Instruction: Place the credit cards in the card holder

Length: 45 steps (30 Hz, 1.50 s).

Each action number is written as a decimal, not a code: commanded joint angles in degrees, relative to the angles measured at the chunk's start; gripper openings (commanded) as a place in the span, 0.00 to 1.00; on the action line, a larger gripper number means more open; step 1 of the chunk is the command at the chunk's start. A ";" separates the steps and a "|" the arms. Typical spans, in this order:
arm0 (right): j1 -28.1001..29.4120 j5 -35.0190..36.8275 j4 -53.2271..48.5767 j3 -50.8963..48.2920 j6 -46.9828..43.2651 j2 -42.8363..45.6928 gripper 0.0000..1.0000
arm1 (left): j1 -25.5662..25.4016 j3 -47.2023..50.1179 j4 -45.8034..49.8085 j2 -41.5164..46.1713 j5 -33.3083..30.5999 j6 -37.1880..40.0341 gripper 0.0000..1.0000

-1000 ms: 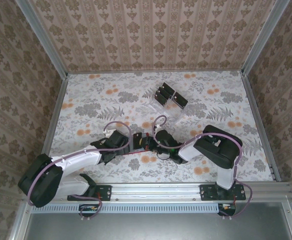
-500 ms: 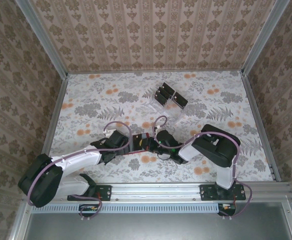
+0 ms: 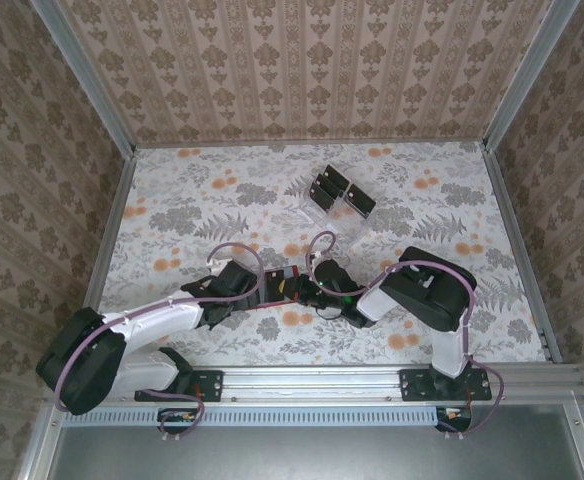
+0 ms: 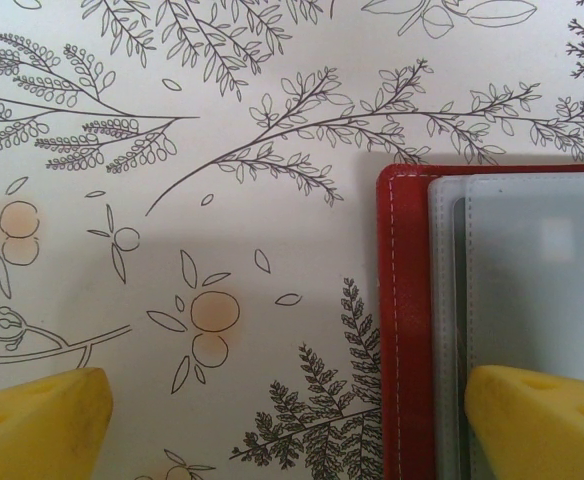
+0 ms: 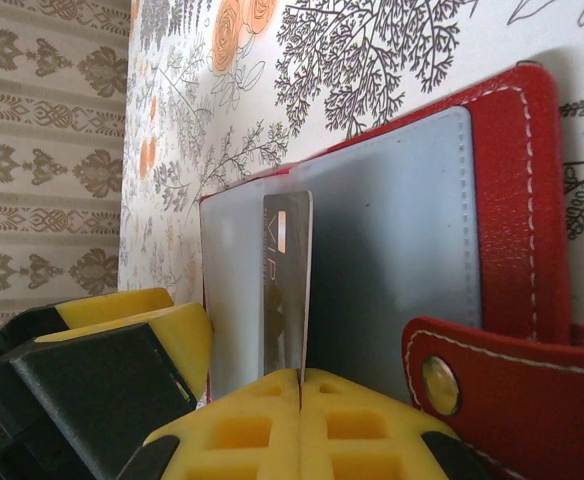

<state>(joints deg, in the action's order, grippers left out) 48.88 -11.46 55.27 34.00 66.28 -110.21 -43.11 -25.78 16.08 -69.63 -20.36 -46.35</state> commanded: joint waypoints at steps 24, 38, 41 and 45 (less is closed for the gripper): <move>-0.61 -6.38 -9.92 4.65 -0.06 -4.70 0.00 | -0.31 0.50 5.08 0.01 -0.38 0.56 1.00; -1.84 -7.63 -18.29 7.26 -3.66 -3.19 0.06 | 3.75 -2.70 13.28 7.15 -3.91 -2.60 1.00; -1.85 -7.48 -21.74 8.28 -5.37 -1.73 0.19 | 5.29 -2.61 13.30 6.17 -3.22 -2.78 1.00; -2.07 -6.53 -26.92 9.88 -8.01 0.28 0.34 | 5.98 -2.95 13.02 3.55 -2.51 -2.55 1.00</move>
<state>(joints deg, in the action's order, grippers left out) 47.37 -19.97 40.38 43.83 62.08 -110.34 -37.69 -27.64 27.14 -64.55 -22.50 -47.88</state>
